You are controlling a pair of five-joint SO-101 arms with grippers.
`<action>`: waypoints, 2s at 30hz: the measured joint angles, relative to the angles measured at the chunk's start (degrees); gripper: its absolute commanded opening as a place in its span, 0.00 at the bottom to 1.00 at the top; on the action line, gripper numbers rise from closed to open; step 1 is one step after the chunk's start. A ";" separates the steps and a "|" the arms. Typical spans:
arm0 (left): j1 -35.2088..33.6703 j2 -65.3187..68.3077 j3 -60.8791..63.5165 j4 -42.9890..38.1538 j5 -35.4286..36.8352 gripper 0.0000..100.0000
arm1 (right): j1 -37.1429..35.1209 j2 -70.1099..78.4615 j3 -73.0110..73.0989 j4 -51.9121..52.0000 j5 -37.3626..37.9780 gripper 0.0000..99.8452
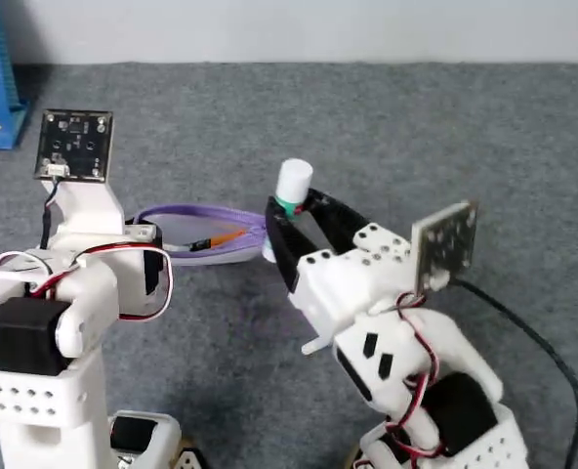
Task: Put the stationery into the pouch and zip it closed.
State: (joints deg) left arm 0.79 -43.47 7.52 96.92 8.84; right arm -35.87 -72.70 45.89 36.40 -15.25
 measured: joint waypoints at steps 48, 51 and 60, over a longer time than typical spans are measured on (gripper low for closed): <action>-0.35 -0.09 1.41 0.44 0.79 0.01 | -5.19 -3.96 16.97 -16.88 4.48 0.18; -0.35 -0.09 1.41 0.44 0.79 0.01 | -0.35 -8.70 16.97 -7.38 1.23 0.18; -0.35 -0.09 1.41 0.62 0.79 0.01 | 15.56 -11.34 16.97 16.70 -5.54 0.18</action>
State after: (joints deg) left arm 0.44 -43.56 8.92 97.54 9.63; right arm -20.31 -84.04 62.86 53.10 -20.79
